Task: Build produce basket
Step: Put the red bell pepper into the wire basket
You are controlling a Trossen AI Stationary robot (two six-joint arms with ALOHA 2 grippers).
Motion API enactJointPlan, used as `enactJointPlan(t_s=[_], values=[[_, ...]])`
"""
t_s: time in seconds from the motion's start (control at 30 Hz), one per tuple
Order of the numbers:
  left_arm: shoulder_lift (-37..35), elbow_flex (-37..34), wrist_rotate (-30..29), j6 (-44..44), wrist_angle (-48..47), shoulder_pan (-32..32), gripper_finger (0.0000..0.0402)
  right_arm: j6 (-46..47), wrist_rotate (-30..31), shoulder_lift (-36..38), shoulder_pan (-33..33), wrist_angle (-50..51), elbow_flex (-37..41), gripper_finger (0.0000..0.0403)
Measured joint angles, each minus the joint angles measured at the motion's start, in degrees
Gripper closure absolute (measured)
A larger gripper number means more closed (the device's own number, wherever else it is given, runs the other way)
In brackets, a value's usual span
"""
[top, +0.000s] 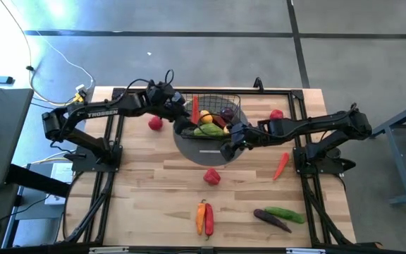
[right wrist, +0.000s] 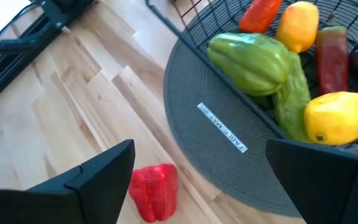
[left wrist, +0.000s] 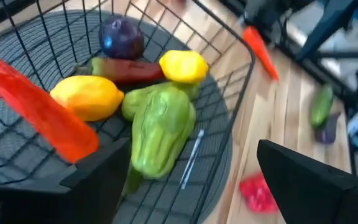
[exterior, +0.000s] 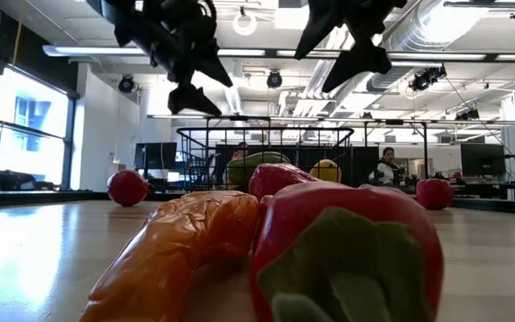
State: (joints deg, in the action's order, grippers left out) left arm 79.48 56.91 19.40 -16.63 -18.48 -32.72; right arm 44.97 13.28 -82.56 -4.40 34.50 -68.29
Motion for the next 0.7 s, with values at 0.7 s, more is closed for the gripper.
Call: enactJointPlan(t_s=[0.7], values=[[-0.02,16.19,-0.06,10.33,-29.36,0.28,0.0060,-0.59,-4.44,-5.53,-7.79,-2.29,-0.02,0.0056]])
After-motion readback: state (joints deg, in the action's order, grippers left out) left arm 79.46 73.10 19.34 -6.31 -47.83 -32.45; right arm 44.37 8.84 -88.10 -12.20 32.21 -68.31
